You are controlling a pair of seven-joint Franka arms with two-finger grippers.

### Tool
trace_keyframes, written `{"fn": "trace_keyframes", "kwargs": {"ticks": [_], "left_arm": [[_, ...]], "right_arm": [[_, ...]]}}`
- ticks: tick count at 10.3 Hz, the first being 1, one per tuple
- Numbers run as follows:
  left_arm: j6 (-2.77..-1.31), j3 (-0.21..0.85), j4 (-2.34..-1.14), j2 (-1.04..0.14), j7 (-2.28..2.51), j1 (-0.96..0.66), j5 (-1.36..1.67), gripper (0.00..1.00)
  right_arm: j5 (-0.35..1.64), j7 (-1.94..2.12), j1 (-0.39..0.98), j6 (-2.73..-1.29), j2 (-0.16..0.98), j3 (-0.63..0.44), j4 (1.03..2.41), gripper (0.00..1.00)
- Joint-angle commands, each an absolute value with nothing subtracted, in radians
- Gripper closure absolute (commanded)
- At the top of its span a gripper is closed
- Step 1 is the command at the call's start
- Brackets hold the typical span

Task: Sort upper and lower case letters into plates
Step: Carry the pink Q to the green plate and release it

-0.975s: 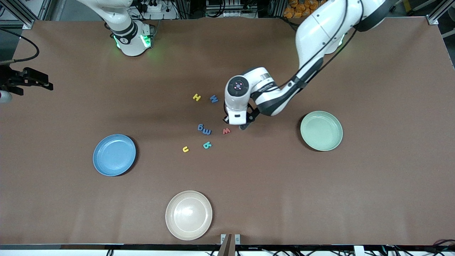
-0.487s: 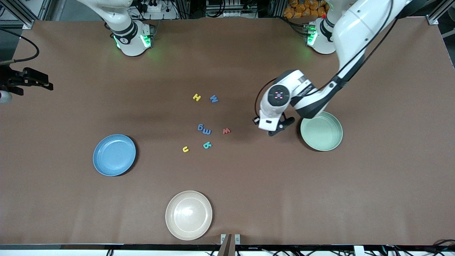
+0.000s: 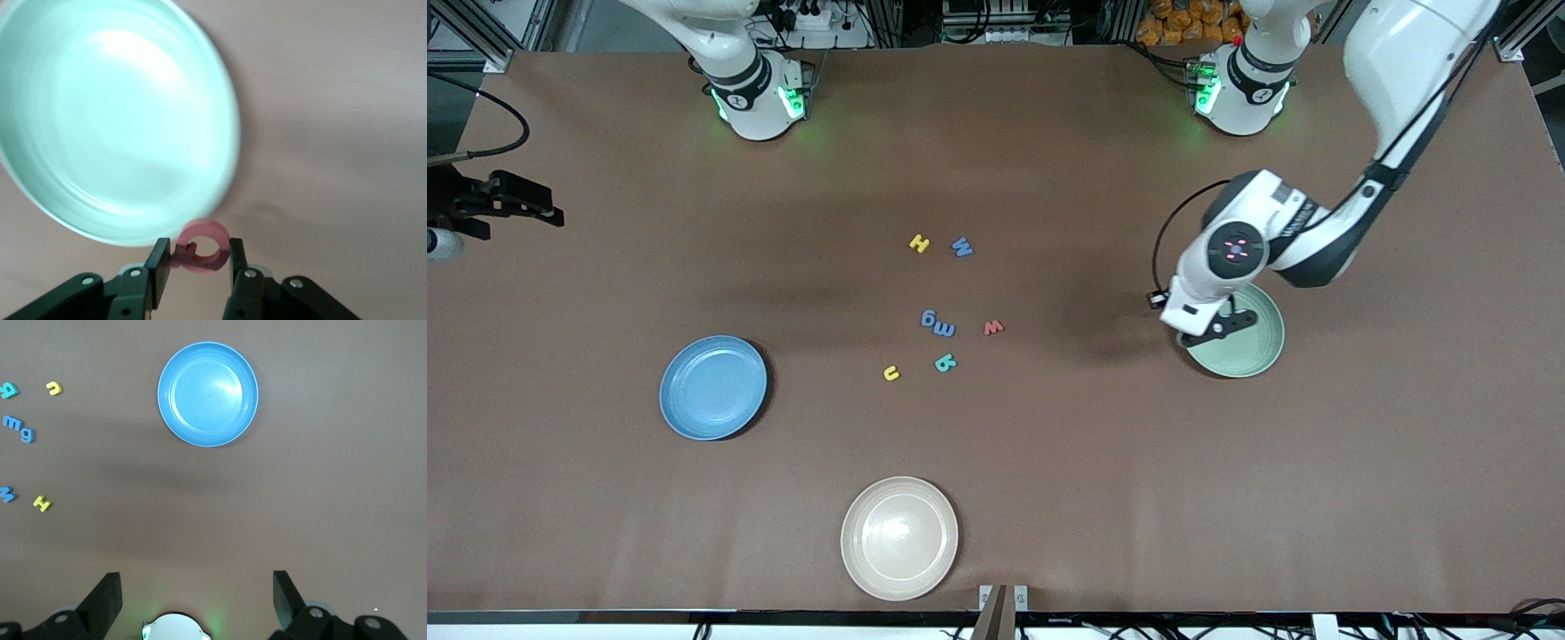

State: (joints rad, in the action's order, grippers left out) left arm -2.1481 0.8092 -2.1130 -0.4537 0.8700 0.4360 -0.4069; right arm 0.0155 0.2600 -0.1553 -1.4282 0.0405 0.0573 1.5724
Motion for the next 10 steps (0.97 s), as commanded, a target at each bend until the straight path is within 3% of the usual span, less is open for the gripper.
{"fn": "trace_keyframes", "kwargs": {"ticks": [1, 6, 7, 8, 9, 10], "left_arm": [[-2.151, 0.839, -2.171, -0.402, 0.593, 0.607, -0.425, 0.7], [-2.239, 0.876, -2.193, -0.433, 0.647, 0.637, -0.342, 0.7], [-2.25, 0.877, -2.195, -0.443, 0.656, 0.637, -0.342, 0.61], [-2.25, 0.876, -2.194, -0.446, 0.66, 0.635, -0.342, 0.37], [-2.25, 0.877, -2.191, -0.449, 0.684, 0.631, -0.341, 0.0], [-2.25, 0.887, -2.187, -0.451, 0.713, 0.62, -0.341, 0.0]], "right_arm": [[0.011, 0.267, -0.135, -1.436, 0.08, 0.064, 1.577, 0.0], [0.02, 0.25, 0.004, -1.485, 0.178, 0.067, 1.574, 0.0], [0.021, 0.249, 0.043, -1.506, 0.22, 0.067, 1.568, 0.0], [0.05, 0.249, 0.07, -1.546, 0.274, 0.067, 1.566, 0.0], [0.095, 0.256, 0.098, -1.583, 0.329, 0.067, 1.566, 0.0], [0.101, 0.264, 0.141, -1.63, 0.368, 0.067, 1.566, 0.0]]}}
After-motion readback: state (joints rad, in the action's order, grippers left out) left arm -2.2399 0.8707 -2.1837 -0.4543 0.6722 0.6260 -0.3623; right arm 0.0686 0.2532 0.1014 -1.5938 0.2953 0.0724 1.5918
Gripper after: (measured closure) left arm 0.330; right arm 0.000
